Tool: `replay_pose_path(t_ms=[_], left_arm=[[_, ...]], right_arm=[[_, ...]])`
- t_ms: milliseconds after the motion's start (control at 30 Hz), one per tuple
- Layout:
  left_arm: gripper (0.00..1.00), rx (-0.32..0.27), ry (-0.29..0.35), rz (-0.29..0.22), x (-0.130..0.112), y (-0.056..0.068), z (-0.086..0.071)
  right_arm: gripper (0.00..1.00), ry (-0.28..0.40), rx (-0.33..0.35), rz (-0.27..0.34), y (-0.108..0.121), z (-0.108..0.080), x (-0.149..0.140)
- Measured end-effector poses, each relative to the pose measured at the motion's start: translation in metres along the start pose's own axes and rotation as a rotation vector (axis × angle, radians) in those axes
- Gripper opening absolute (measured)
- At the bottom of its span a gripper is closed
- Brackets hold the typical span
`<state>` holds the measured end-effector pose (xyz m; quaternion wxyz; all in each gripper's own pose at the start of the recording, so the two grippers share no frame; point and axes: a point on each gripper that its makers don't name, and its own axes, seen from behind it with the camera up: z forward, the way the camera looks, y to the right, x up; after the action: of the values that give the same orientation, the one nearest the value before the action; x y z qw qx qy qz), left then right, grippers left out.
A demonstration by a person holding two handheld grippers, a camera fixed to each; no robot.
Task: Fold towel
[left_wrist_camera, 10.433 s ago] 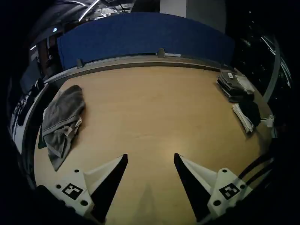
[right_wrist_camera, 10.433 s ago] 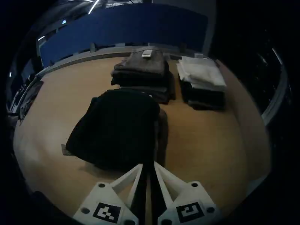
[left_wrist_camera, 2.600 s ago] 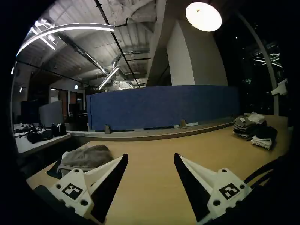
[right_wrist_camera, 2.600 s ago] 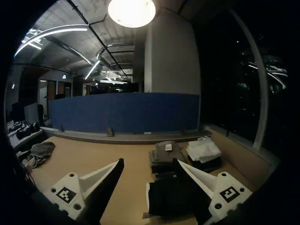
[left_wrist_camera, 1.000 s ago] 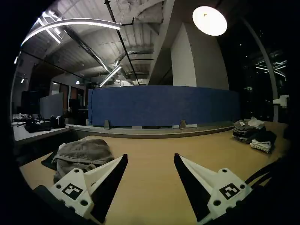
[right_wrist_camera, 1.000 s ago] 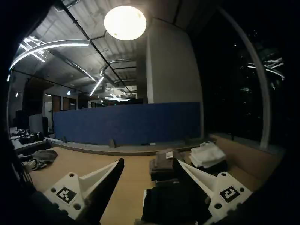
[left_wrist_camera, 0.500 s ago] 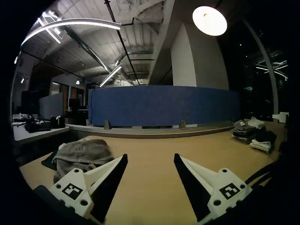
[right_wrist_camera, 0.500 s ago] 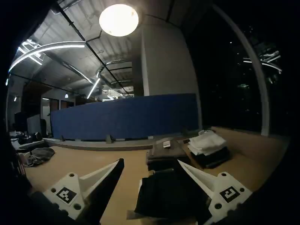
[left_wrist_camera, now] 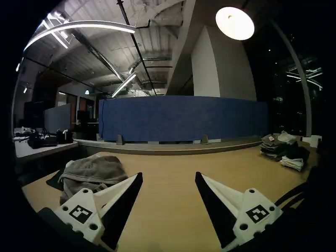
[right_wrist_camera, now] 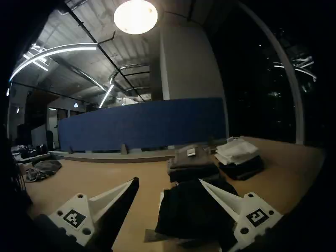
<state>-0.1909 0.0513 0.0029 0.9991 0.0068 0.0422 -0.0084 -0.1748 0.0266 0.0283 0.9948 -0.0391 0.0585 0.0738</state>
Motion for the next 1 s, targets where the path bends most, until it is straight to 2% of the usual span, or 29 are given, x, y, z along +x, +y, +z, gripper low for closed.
replay_pose_path(t_ms=[400,767,1000], left_arm=[[0.93,0.0,0.0,0.0,-0.001,-0.001,0.0],[0.93,0.0,0.0,0.0,0.0,-0.001,0.001],[0.93,0.0,0.0,0.0,0.0,-0.002,0.002]], right_arm=[[1.0,0.003,0.002,-0.034,-0.007,-0.001,-0.003],[1.0,0.012,0.011,-0.096,-0.018,-0.004,-0.007],[1.0,0.011,0.004,-0.094,-0.017,-0.004,-0.006]])
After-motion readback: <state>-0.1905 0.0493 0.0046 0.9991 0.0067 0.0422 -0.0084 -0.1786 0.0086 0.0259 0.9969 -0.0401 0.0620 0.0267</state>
